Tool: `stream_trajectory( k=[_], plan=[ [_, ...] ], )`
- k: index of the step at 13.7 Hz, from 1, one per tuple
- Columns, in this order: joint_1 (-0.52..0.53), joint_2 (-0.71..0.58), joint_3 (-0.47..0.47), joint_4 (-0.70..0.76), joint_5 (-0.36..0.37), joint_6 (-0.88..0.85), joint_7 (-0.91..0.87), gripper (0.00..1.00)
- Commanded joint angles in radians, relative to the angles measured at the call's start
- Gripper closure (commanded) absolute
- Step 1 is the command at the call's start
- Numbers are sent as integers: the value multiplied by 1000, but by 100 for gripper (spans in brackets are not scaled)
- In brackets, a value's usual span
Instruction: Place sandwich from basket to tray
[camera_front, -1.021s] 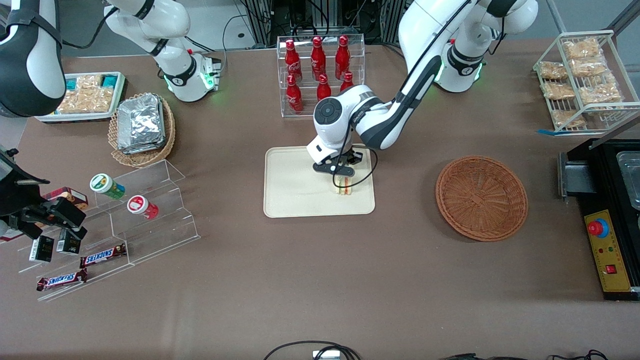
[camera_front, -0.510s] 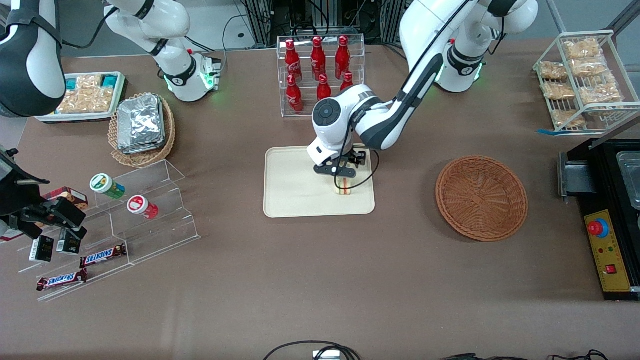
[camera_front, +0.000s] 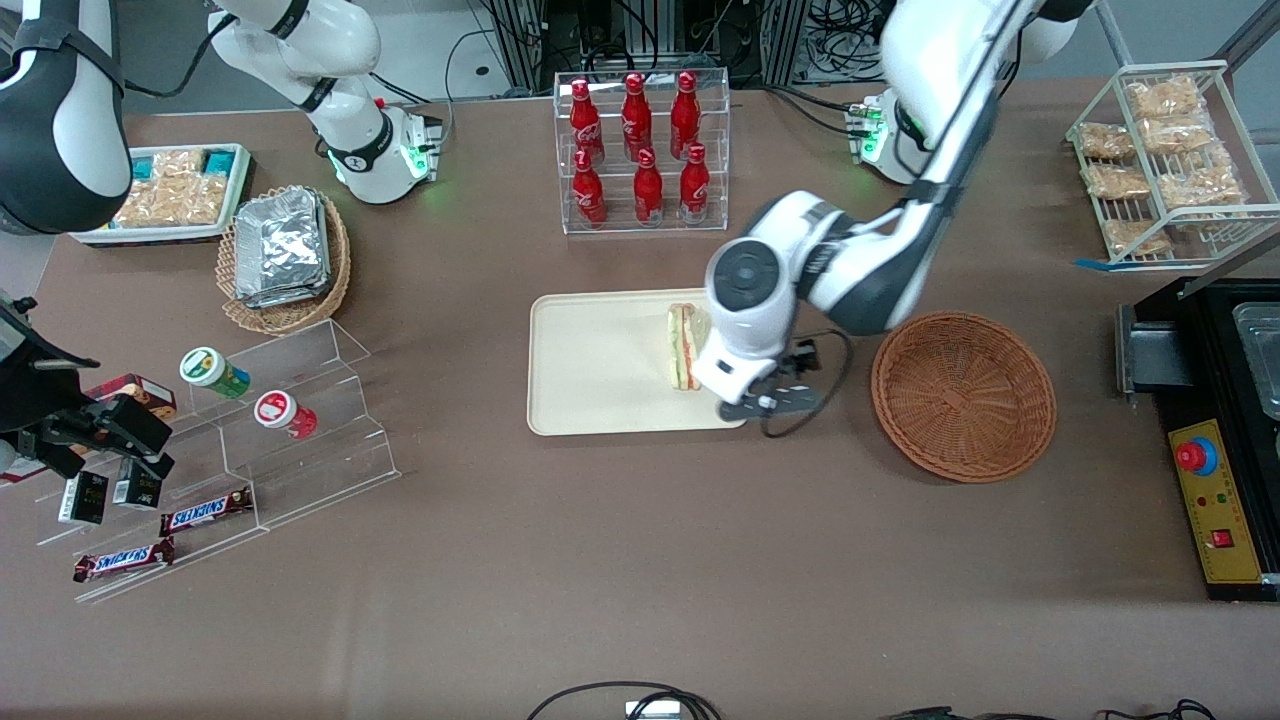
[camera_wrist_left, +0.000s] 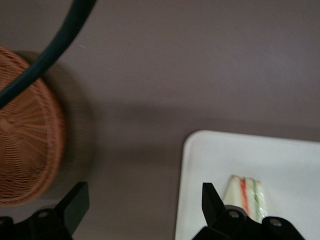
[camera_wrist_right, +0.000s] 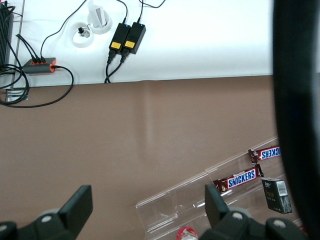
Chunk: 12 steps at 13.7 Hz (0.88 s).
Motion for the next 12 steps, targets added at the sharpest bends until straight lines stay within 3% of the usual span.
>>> stream_trajectory(
  k=[1, 5, 12],
  plan=[
    [105, -71, -11, 14, -7, -81, 1, 1],
    [303, -165, -12, 10, -54, -205, 329, 0],
    [535, -306, -7, 39, -111, -395, 757, 0]
  ],
)
